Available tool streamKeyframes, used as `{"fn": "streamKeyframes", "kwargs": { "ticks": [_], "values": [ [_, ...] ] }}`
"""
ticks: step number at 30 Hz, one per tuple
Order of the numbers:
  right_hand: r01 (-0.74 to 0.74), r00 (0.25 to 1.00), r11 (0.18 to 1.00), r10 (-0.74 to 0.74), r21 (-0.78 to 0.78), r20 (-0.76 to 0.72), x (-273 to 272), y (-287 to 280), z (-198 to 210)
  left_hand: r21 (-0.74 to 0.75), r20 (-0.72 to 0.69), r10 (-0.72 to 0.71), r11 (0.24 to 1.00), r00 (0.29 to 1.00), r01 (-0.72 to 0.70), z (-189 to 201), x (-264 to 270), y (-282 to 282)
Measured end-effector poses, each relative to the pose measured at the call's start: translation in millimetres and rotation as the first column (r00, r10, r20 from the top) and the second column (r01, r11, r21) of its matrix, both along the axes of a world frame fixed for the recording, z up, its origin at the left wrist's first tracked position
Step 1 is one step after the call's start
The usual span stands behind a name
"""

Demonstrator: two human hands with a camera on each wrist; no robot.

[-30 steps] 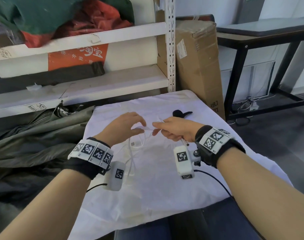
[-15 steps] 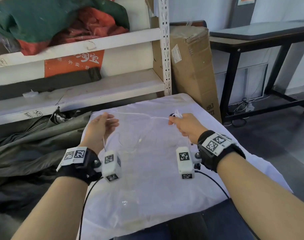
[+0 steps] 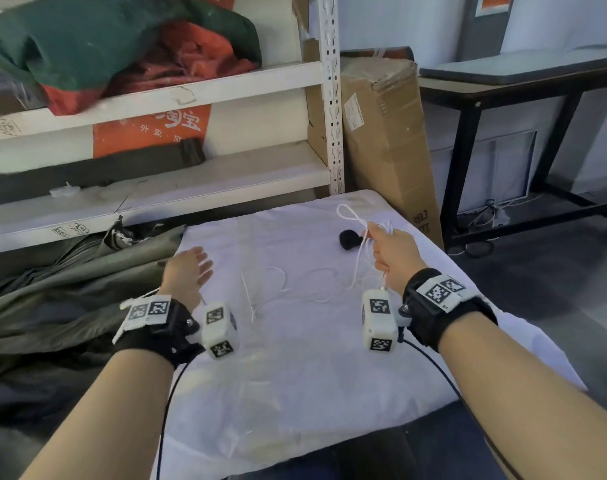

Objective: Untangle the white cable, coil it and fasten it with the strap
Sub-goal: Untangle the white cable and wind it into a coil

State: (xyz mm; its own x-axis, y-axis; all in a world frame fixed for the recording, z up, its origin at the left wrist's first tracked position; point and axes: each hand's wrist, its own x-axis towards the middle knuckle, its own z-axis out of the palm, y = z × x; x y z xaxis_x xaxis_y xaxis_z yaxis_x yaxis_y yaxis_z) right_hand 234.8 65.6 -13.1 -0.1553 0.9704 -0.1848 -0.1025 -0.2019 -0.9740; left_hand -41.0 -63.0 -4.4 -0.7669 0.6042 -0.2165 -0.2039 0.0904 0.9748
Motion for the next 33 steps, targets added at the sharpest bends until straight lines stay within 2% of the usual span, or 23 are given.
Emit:
{"fn": "streamKeyframes", "kwargs": {
  "ticks": [3, 5, 8, 10, 12, 13, 15, 16, 18, 19, 20, 21, 22, 23, 25, 26, 27, 28, 29, 31, 33],
  "values": [
    [-0.083, 0.996, 0.995, 0.081, 0.048, 0.048, -6.7, -10.3, 4.9, -0.099, -0.160, -0.149, 0.986, 0.976, 0.134, -3.6, 17.6, 8.4],
    [-0.151, 0.985, 0.985, 0.144, 0.077, 0.089, -8.1, -15.0, 7.8, -0.174, -0.323, -0.244, 0.965, 0.915, 0.196, -4.8, 22.9, 14.2],
    [-0.243, 0.962, 0.965, 0.225, 0.104, 0.157, -8.4, -19.6, 12.4, -0.142, -0.484, -0.355, 0.934, 0.800, 0.328, 0.2, 35.3, 21.2],
    [-0.277, 0.950, 0.955, 0.255, 0.107, 0.179, -9.6, -21.1, 13.5, -0.089, -0.532, -0.379, 0.914, 0.757, 0.395, 5.3, 43.3, 26.6],
    [-0.295, 0.945, 0.950, 0.273, 0.107, 0.177, -10.9, -22.5, 13.7, -0.146, -0.554, -0.390, 0.915, 0.735, 0.376, 7.1, 45.3, 31.8],
    [-0.300, 0.944, 0.948, 0.279, 0.104, 0.176, -11.6, -23.4, 13.9, -0.235, -0.574, -0.408, 0.913, 0.709, 0.335, 6.2, 44.3, 34.0],
    [-0.308, 0.940, 0.946, 0.287, 0.099, 0.184, -11.9, -24.6, 14.0, -0.433, -0.634, -0.475, 0.872, 0.610, 0.229, 1.9, 43.1, 34.7],
    [-0.312, 0.937, 0.945, 0.290, 0.098, 0.194, -11.9, -24.9, 14.0, -0.475, -0.656, -0.491, 0.859, 0.574, 0.191, 0.8, 44.8, 33.7],
    [-0.319, 0.932, 0.943, 0.293, 0.099, 0.212, -11.6, -25.9, 13.9, -0.426, -0.704, -0.452, 0.886, 0.548, 0.184, 3.9, 57.0, 30.6],
    [-0.319, 0.931, 0.942, 0.292, 0.103, 0.218, -12.0, -26.6, 13.5, -0.374, -0.701, -0.435, 0.899, 0.566, 0.228, 6.4, 64.8, 30.5],
    [-0.319, 0.931, 0.941, 0.290, 0.109, 0.222, -12.8, -27.6, 13.2, -0.317, -0.643, -0.443, 0.896, 0.624, 0.310, 8.4, 74.7, 30.4],
    [-0.320, 0.930, 0.940, 0.289, 0.115, 0.229, -14.2, -29.1, 13.2, -0.269, -0.530, -0.499, 0.866, 0.686, 0.422, 10.0, 86.3, 28.9],
    [-0.324, 0.927, 0.938, 0.290, 0.120, 0.239, -16.4, -30.6, 13.7, -0.238, -0.406, -0.576, 0.816, 0.710, 0.527, 11.1, 97.5, 27.3],
    [-0.332, 0.921, 0.935, 0.292, 0.126, 0.256, -19.2, -32.0, 14.2, -0.236, -0.313, -0.657, 0.753, 0.686, 0.614, 11.5, 106.0, 26.1],
    [-0.351, 0.906, 0.926, 0.299, 0.139, 0.300, -23.2, -33.9, 14.7, -0.277, -0.213, -0.793, 0.609, 0.570, 0.743, 10.2, 115.9, 24.5],
    [-0.359, 0.901, 0.922, 0.301, 0.145, 0.314, -23.4, -34.3, 14.7, -0.270, -0.186, -0.826, 0.564, 0.532, 0.780, 8.1, 116.3, 24.8],
    [-0.363, 0.899, 0.920, 0.303, 0.149, 0.317, -22.1, -33.8, 14.3, -0.223, -0.162, -0.831, 0.556, 0.532, 0.800, 7.4, 114.9, 24.7],
    [-0.363, 0.900, 0.920, 0.305, 0.150, 0.312, -19.1, -32.5, 13.7, -0.143, -0.136, -0.806, 0.591, 0.576, 0.794, 7.4, 110.6, 25.3],
    [-0.364, 0.902, 0.920, 0.309, 0.147, 0.301, -14.9, -30.4, 12.5, -0.045, -0.103, -0.749, 0.661, 0.654, 0.749, 8.4, 104.4, 26.3],
    [-0.381, 0.900, 0.916, 0.337, 0.126, 0.277, -4.9, -24.9, 9.7, 0.123, -0.008, -0.545, 0.832, 0.838, 0.542, 13.0, 85.7, 29.4],
    [-0.423, 0.882, 0.901, 0.385, 0.098, 0.271, 2.4, -19.9, 7.1, 0.199, 0.113, -0.335, 0.930, 0.935, 0.309, 18.8, 60.8, 30.5]
  ]
}}
